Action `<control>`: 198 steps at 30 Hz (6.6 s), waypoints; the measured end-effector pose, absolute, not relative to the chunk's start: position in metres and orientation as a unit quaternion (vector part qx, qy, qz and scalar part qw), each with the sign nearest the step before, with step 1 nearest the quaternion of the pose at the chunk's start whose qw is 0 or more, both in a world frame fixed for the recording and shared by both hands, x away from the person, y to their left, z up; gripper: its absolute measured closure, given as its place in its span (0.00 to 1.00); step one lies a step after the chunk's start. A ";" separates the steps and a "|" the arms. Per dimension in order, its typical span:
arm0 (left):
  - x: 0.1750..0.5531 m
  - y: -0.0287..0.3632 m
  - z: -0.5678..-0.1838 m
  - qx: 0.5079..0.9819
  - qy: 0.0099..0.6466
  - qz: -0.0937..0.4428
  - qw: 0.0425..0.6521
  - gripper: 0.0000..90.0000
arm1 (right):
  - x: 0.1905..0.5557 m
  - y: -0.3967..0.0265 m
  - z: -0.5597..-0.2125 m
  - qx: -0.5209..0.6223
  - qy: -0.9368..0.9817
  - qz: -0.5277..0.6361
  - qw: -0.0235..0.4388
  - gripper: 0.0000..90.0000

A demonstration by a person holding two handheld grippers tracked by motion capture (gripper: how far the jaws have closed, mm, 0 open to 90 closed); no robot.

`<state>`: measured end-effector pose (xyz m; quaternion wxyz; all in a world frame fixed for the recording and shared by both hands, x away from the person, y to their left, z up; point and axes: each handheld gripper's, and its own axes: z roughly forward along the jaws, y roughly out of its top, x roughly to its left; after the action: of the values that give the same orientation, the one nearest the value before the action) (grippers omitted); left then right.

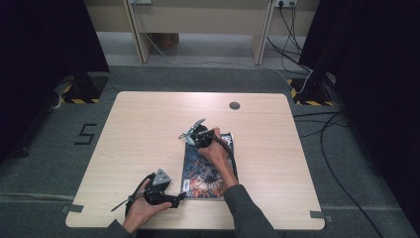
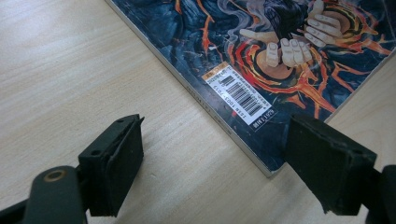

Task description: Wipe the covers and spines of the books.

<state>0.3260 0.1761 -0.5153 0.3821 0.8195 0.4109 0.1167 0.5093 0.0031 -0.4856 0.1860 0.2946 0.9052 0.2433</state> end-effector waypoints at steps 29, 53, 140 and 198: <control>0.325 0.176 -0.515 0.819 0.412 0.117 0.382 0.21 | 0.464 -0.007 -0.487 0.223 0.924 0.277 0.143 0.86; 0.325 0.176 -0.515 0.819 0.412 0.118 0.383 0.21 | 0.454 -0.090 -0.487 0.272 0.909 0.274 0.158 0.86; 0.344 0.255 -0.501 0.784 0.489 0.177 0.340 0.25 | 0.346 -0.012 -0.487 0.139 0.940 0.296 0.095 0.87; 0.321 0.167 -0.514 0.821 0.397 0.117 0.394 0.36 | 0.366 -0.237 -0.462 0.397 0.838 0.310 0.211 0.90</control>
<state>0.3215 0.1674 -0.5136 0.3944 0.8206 0.3969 0.1168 0.3656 -0.2371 -0.4616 0.2112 0.3968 0.8376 0.3103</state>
